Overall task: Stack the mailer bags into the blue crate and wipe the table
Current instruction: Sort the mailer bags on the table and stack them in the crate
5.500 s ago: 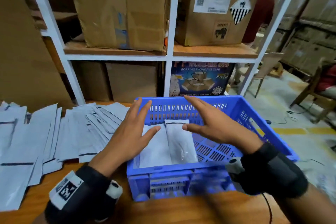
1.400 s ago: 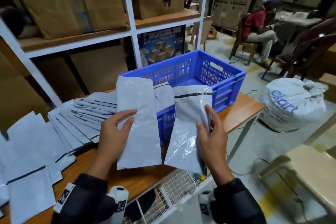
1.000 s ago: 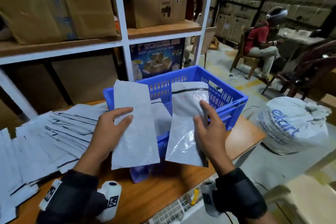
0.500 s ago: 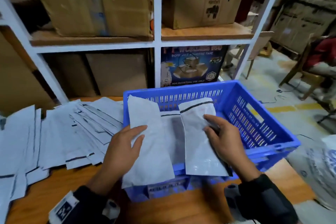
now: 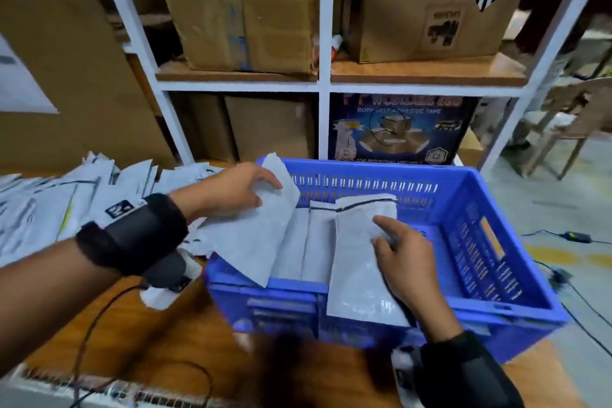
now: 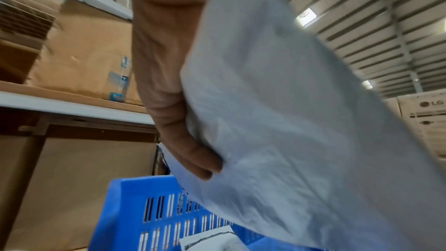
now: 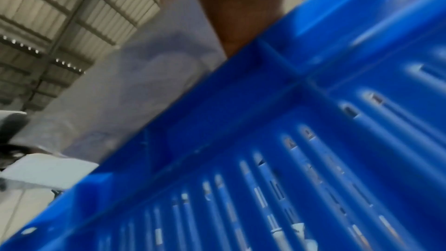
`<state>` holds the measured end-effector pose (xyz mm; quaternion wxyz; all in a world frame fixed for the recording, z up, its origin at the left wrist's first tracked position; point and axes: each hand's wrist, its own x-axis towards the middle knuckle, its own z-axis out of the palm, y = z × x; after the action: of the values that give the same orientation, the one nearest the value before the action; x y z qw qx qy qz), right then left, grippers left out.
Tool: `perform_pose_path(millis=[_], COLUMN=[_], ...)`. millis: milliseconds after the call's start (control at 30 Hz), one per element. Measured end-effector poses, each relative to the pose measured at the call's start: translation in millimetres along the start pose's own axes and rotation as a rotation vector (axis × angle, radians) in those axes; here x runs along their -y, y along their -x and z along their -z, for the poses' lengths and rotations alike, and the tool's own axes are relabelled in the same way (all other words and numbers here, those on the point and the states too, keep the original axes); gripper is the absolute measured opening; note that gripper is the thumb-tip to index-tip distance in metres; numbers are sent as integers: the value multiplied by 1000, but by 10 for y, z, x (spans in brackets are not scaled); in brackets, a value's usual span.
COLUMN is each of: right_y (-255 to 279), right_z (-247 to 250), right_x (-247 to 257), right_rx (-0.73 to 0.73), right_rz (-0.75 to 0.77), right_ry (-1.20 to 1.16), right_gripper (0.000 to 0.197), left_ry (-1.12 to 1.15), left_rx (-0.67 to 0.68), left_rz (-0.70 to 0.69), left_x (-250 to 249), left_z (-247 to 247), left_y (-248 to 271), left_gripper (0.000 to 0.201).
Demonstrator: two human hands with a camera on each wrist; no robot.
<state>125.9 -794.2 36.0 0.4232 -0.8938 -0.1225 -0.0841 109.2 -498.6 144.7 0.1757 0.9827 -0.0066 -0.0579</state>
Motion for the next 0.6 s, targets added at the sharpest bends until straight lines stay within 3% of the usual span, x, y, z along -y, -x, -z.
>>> perform_pose_path(millis=[167,400,500,600], right_y=[44,64,89,106], right_z=[-12,56,72,85], right_x=[-6,31,38,51], right_rx=[43,34,30,26], right_rz=[15,-31,-24,-18], right_ry=[3,-19,-41,-51], right_gripper=[39,38,38,37], left_ry=[68,-88,-286,-625], left_rx=[71,158,324,262], left_rz=[168,296,320,313], left_x=[-359,-491,-367,-393], left_z=[-72,-318,-472,-567], left_y=[-425,-767,-865,-881], left_gripper=[47,32,36,41])
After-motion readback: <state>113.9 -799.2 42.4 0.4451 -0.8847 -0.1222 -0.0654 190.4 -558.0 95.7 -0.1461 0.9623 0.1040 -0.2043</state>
